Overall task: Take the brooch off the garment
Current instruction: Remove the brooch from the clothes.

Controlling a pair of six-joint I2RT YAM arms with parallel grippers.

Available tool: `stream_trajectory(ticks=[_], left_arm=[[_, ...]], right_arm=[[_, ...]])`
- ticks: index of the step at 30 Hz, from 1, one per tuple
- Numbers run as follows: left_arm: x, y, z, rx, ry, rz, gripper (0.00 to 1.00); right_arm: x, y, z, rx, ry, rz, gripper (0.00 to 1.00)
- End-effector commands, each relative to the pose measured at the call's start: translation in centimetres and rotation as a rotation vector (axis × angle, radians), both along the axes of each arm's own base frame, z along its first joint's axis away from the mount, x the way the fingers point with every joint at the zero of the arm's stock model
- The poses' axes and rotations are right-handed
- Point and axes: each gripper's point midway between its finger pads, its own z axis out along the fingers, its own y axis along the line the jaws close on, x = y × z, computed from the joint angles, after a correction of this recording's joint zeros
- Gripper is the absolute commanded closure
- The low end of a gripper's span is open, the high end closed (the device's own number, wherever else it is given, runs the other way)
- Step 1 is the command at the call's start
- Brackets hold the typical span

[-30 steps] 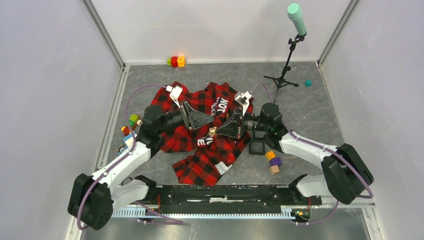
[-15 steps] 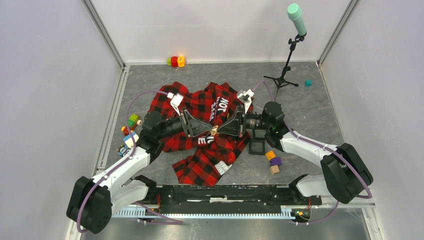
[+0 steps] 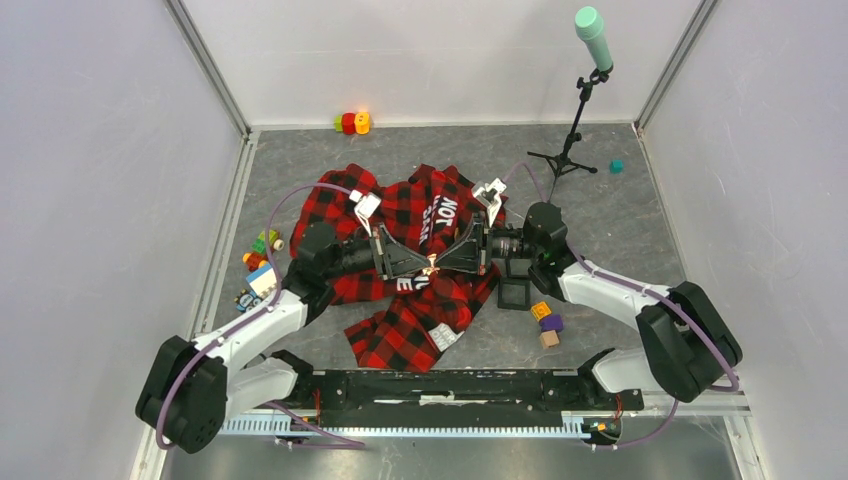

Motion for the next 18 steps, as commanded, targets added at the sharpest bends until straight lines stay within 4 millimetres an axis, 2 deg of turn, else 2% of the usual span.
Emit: stream_trajectory(ticks=[1, 3, 6, 13, 18], left_arm=[[-0.4, -0.5, 0.7, 0.009, -0.072, -0.033, 0.98], [-0.1, -0.2, 0.6, 0.014, -0.082, 0.001, 0.98], [0.2, 0.0, 0.9, 0.008, -0.093, 0.035, 0.98], [0.4, 0.3, 1.1, -0.009, -0.109, 0.066, 0.98], [1.4, 0.8, 0.8, 0.016, -0.087, 0.138, 0.98]], right_arm=[[0.2, 0.4, 2.9, 0.064, -0.084, 0.014, 0.86], [0.1, 0.3, 2.8, 0.066, -0.089, 0.014, 0.75], [-0.2, 0.0, 2.7, 0.073, -0.098, -0.001, 0.66], [0.1, -1.1, 1.9, 0.064, -0.126, -0.081, 0.63], [0.2, -1.8, 1.4, 0.042, -0.229, -0.125, 0.58]])
